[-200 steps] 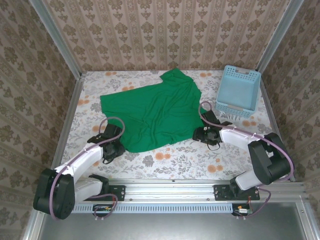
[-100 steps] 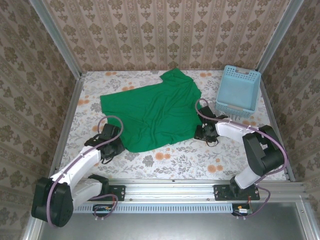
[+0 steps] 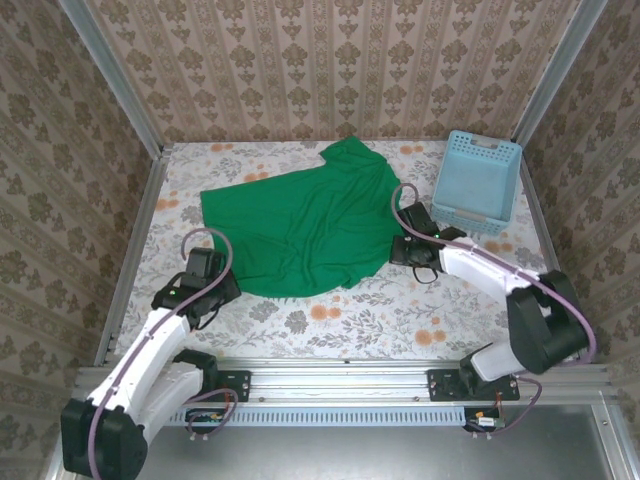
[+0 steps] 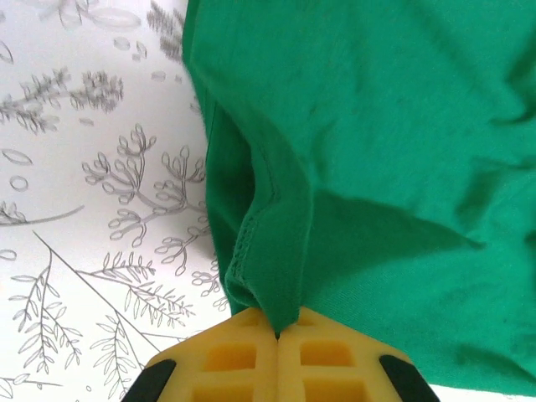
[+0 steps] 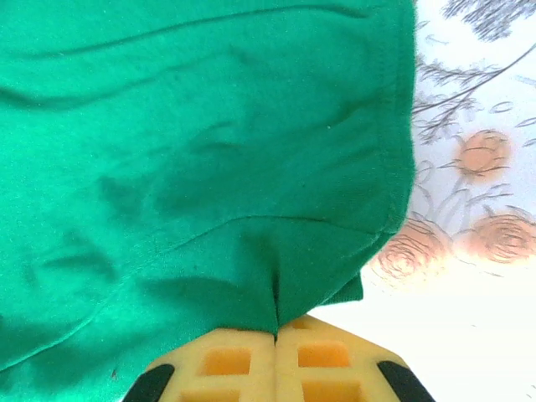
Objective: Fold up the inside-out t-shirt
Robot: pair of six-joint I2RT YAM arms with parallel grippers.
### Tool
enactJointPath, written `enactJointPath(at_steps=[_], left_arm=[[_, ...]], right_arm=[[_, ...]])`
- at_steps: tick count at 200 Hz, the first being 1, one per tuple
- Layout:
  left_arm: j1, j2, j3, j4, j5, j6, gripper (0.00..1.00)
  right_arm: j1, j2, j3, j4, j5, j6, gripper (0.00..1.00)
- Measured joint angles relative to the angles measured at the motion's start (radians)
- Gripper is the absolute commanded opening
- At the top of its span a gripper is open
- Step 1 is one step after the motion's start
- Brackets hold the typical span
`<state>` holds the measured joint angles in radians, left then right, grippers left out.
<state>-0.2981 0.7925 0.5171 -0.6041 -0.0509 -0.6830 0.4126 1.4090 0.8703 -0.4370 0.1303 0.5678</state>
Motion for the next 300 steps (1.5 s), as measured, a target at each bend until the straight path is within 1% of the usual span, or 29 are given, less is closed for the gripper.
enactJointPath(at_steps=[42,56,68,77,89,129,148,153,170,190,207,232,244,258,282,300], left_arm=[[0.008,-0.149,0.051,-0.019,-0.025,0.03,0.0],[0.016,-0.157,0.058,-0.013,-0.033,0.037,0.0],[0.029,-0.126,0.061,0.002,-0.037,0.046,0.0],[0.043,-0.08,0.065,0.018,-0.037,0.051,0.0],[0.073,0.021,0.081,0.035,-0.032,0.054,0.0],[0.179,0.417,0.217,0.123,0.0,0.076,0.0],[0.233,0.562,0.275,0.179,0.04,0.078,0.0],[0.246,0.599,0.289,0.193,0.056,0.078,0.0],[0.278,0.711,0.337,0.22,0.112,0.078,0.0],[0.288,0.811,0.38,0.245,0.167,0.078,0.0],[0.287,0.851,0.397,0.254,0.198,0.078,0.0],[0.287,0.861,0.406,0.255,0.22,0.079,0.0],[0.287,0.861,0.407,0.259,0.224,0.078,0.0],[0.287,0.861,0.407,0.261,0.227,0.078,0.0],[0.287,0.861,0.407,0.261,0.232,0.078,0.0],[0.287,0.861,0.407,0.261,0.235,0.078,0.0]], right_arm=[[0.018,-0.276,-0.005,-0.171,0.035,0.0,0.0],[0.018,-0.311,0.009,-0.212,0.035,-0.001,0.0],[0.018,-0.293,0.043,-0.24,0.033,-0.008,0.0],[0.016,-0.249,0.085,-0.249,0.029,-0.016,0.0],[0.011,-0.166,0.151,-0.252,0.02,-0.025,0.0],[-0.029,0.254,0.464,-0.253,0.0,-0.088,0.0],[-0.039,0.422,0.593,-0.258,0.0,-0.121,0.14],[-0.042,0.458,0.619,-0.259,0.001,-0.127,0.19],[-0.049,0.528,0.666,-0.263,0.003,-0.154,0.32],[-0.063,0.527,0.656,-0.262,-0.005,-0.178,0.39],[-0.08,0.462,0.584,-0.22,-0.029,-0.184,0.41],[-0.099,0.321,0.43,-0.164,-0.084,-0.191,0.41],[-0.105,0.285,0.378,-0.136,-0.104,-0.191,0.4],[-0.108,0.282,0.342,-0.106,-0.119,-0.191,0.4],[-0.108,0.327,0.319,-0.076,-0.116,-0.191,0.4],[-0.108,0.367,0.319,-0.057,-0.105,-0.192,0.37]])
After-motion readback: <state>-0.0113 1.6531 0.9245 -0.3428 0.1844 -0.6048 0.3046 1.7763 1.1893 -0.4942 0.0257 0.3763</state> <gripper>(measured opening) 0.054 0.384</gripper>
